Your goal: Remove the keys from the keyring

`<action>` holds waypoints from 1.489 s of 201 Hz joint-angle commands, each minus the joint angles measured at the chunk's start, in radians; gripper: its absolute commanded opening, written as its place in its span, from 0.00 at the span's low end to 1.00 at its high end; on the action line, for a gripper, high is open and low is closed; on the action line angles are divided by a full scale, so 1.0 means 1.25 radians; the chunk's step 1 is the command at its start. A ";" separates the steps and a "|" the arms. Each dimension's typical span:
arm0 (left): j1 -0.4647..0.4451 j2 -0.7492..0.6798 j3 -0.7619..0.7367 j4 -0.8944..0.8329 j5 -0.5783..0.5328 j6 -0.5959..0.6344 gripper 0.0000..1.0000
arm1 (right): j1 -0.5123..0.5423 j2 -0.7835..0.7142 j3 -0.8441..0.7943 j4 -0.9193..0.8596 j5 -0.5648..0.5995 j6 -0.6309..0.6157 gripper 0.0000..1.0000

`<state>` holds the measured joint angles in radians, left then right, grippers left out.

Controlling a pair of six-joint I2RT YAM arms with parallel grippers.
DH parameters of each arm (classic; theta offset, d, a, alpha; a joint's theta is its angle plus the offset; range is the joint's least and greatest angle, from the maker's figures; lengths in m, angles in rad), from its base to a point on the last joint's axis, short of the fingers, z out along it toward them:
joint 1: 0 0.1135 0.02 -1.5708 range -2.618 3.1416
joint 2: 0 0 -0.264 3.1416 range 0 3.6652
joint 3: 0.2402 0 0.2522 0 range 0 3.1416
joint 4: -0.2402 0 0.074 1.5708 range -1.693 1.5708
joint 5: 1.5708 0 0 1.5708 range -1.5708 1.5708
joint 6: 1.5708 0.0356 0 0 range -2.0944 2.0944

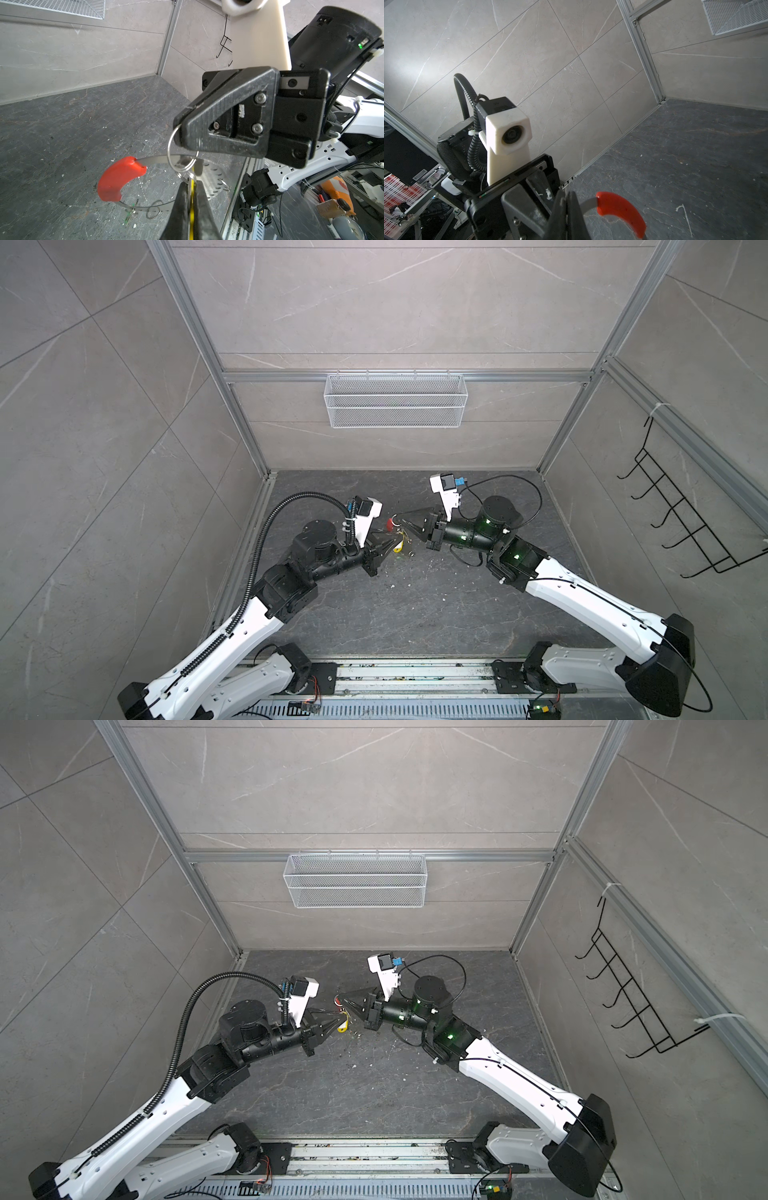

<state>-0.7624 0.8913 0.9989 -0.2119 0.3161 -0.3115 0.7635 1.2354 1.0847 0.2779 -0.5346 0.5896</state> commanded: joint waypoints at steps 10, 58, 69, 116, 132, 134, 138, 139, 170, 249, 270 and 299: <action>-0.004 -0.025 0.046 -0.039 0.012 0.034 0.00 | -0.002 -0.024 0.029 -0.009 -0.043 -0.025 0.00; -0.005 -0.036 0.053 -0.050 0.041 0.044 0.15 | -0.006 -0.024 0.034 -0.001 -0.080 -0.027 0.00; -0.004 -0.040 0.056 -0.057 0.044 0.049 0.22 | -0.008 -0.026 0.039 -0.010 -0.086 -0.033 0.00; -0.004 -0.050 0.075 -0.102 0.048 0.071 0.28 | -0.014 -0.040 0.054 -0.053 -0.119 -0.059 0.00; -0.003 -0.053 0.073 -0.110 0.033 0.068 0.29 | -0.016 -0.045 0.053 -0.067 -0.114 -0.064 0.00; -0.003 -0.053 0.072 -0.110 0.032 0.068 0.29 | -0.016 -0.046 0.052 -0.067 -0.113 -0.064 0.00; -0.003 -0.056 0.070 -0.110 0.029 0.067 0.29 | -0.016 -0.048 0.050 -0.069 -0.111 -0.066 0.00; -0.003 -0.057 0.071 -0.110 0.029 0.067 0.29 | -0.016 -0.049 0.050 -0.070 -0.111 -0.067 0.00; -0.003 -0.088 0.034 -0.095 -0.026 0.050 0.38 | -0.019 -0.068 0.035 -0.126 -0.078 -0.103 0.00; -0.003 -0.117 -0.039 -0.018 0.014 0.029 0.48 | -0.019 -0.091 0.045 -0.218 -0.049 -0.142 0.00; -0.004 -0.114 -0.057 0.014 0.057 0.018 0.49 | -0.018 -0.085 0.051 -0.222 -0.021 -0.131 0.00; -0.004 -0.094 -0.062 0.030 0.092 0.004 0.57 | -0.016 -0.068 0.058 -0.222 -0.005 -0.123 0.00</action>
<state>-0.7643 0.7589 0.9154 -0.2443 0.3614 -0.2802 0.7437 1.1416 1.1221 0.0013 -0.5758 0.4294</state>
